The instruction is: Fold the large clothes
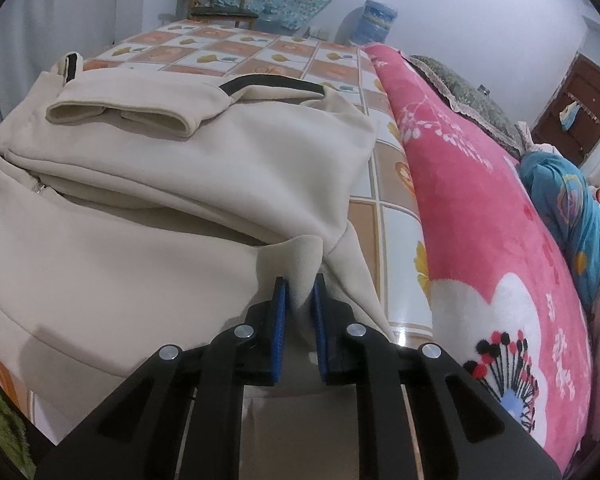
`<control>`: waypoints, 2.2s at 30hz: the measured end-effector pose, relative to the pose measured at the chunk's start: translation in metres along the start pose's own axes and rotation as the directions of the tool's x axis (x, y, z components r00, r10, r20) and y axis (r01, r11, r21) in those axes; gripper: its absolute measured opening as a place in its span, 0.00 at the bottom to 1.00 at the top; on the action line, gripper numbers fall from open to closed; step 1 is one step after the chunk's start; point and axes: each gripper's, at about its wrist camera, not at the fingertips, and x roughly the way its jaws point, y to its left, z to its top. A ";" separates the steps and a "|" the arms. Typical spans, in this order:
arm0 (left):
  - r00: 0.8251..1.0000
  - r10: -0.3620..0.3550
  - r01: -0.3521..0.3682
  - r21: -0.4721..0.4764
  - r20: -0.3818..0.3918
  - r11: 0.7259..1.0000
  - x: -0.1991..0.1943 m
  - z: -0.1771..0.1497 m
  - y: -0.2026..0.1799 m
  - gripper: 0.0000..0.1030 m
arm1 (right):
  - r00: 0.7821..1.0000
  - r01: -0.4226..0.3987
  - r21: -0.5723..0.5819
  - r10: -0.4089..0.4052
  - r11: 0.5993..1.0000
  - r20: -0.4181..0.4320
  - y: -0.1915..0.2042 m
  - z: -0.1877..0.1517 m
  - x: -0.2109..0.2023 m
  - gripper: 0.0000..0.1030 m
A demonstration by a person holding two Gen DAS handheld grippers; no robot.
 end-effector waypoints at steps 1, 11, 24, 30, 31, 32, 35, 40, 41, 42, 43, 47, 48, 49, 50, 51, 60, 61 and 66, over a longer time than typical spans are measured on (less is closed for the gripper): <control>1.000 -0.001 0.001 -0.001 0.000 1.000 0.000 0.000 0.000 0.21 | 1.000 0.000 -0.001 0.000 1.000 -0.001 0.000 0.000 0.000 0.13; 1.000 0.000 0.000 -0.004 -0.002 1.000 0.000 0.001 0.000 0.21 | 1.000 0.001 -0.005 -0.001 1.000 -0.003 0.000 0.001 0.000 0.13; 1.000 0.000 0.000 -0.004 -0.003 1.000 0.000 0.001 0.000 0.21 | 1.000 0.000 -0.004 0.000 1.000 -0.004 0.000 0.001 0.000 0.13; 1.000 0.001 -0.001 -0.002 -0.003 1.000 0.000 0.001 0.000 0.21 | 1.000 0.001 -0.002 -0.001 1.000 -0.003 0.000 0.002 0.001 0.13; 1.000 0.001 -0.001 -0.002 -0.003 1.000 0.000 0.001 0.000 0.21 | 1.000 0.000 -0.003 0.000 1.000 -0.003 0.000 0.002 0.001 0.13; 1.000 0.001 -0.001 -0.002 -0.002 1.000 0.000 0.001 0.000 0.21 | 1.000 0.000 -0.002 0.000 1.000 -0.002 0.000 0.001 0.001 0.13; 1.000 0.001 -0.001 -0.002 0.002 1.000 0.000 0.001 0.000 0.21 | 1.000 -0.001 0.006 0.001 1.000 0.005 0.000 -0.001 0.000 0.13; 0.998 -0.008 0.010 -0.045 0.062 0.999 -0.011 -0.004 0.011 0.05 | 0.999 0.015 0.010 -0.015 1.000 0.042 0.000 -0.003 -0.013 0.05; 0.996 -0.011 0.016 -0.056 0.083 0.998 -0.016 -0.006 0.013 0.05 | 0.998 0.021 0.010 -0.022 1.000 0.055 0.001 -0.003 -0.017 0.05; 0.994 -0.013 0.020 -0.062 0.111 0.998 -0.025 -0.008 0.016 0.05 | 0.996 0.031 0.014 -0.032 0.999 0.078 0.000 -0.004 -0.027 0.05; 0.990 -0.013 0.021 -0.061 0.138 0.998 -0.034 -0.010 0.018 0.05 | 0.994 0.036 0.024 -0.038 0.999 0.100 -0.002 -0.004 -0.038 0.05; 0.971 -0.009 0.023 -0.055 0.238 0.998 -0.088 -0.021 0.031 0.05 | 0.980 0.038 0.075 -0.052 0.996 0.191 -0.011 -0.009 -0.086 0.05; 0.967 -0.012 0.029 -0.061 0.255 0.998 -0.099 -0.023 0.035 0.05 | 0.974 0.034 0.094 -0.054 0.995 0.220 -0.013 -0.010 -0.102 0.05; 0.963 -0.018 0.038 -0.069 0.270 0.997 -0.109 -0.024 0.039 0.05 | 0.969 0.033 0.105 -0.057 0.994 0.239 -0.015 -0.010 -0.112 0.05; 0.957 -0.027 0.054 -0.086 0.290 0.995 -0.123 -0.024 0.046 0.05 | 0.962 0.031 0.120 -0.062 0.992 0.267 -0.018 -0.011 -0.125 0.05; 0.951 -0.038 0.074 -0.107 0.308 0.991 -0.134 -0.023 0.053 0.05 | 0.957 0.027 0.131 -0.063 0.991 0.284 -0.020 -0.009 -0.133 0.05; 0.890 -0.065 0.158 -0.173 0.450 0.972 -0.162 0.038 0.094 0.04 | 0.897 -0.003 0.183 -0.078 0.983 0.435 -0.048 0.051 -0.156 0.05; 0.890 -0.068 0.161 -0.172 0.451 0.972 -0.154 0.050 0.095 0.04 | 0.894 -0.008 0.180 -0.074 0.984 0.441 -0.050 0.062 -0.151 0.05; 0.915 -0.078 0.159 -0.175 0.397 0.972 -0.096 0.105 0.100 0.05 | 0.899 -0.026 0.151 -0.043 0.988 0.437 -0.060 0.122 -0.109 0.05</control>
